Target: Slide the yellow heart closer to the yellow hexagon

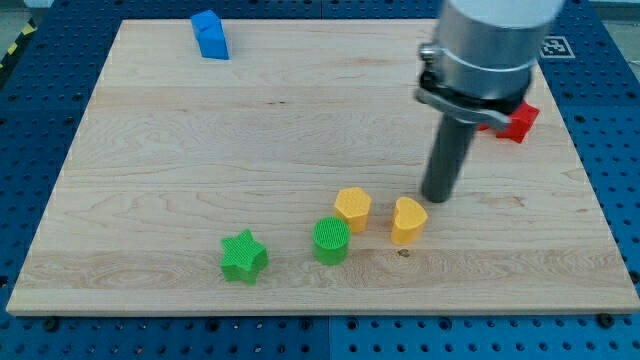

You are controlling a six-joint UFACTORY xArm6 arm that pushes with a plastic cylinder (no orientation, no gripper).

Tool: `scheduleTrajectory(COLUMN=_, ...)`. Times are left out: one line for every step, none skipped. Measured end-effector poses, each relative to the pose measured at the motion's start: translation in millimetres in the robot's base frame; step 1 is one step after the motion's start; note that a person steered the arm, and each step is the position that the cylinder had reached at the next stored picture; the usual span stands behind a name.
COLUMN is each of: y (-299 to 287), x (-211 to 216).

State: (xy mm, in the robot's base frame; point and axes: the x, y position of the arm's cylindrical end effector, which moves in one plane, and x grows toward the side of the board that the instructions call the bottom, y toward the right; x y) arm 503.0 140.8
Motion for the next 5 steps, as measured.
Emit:
scheduleTrajectory(y=26.4, x=14.1)
scheduleTrajectory(y=27.7, x=49.6)
scheduleTrajectory(y=20.7, x=64.4)
scheduleTrajectory(y=20.7, x=64.4)
scheduleTrajectory(y=-11.0, x=64.4)
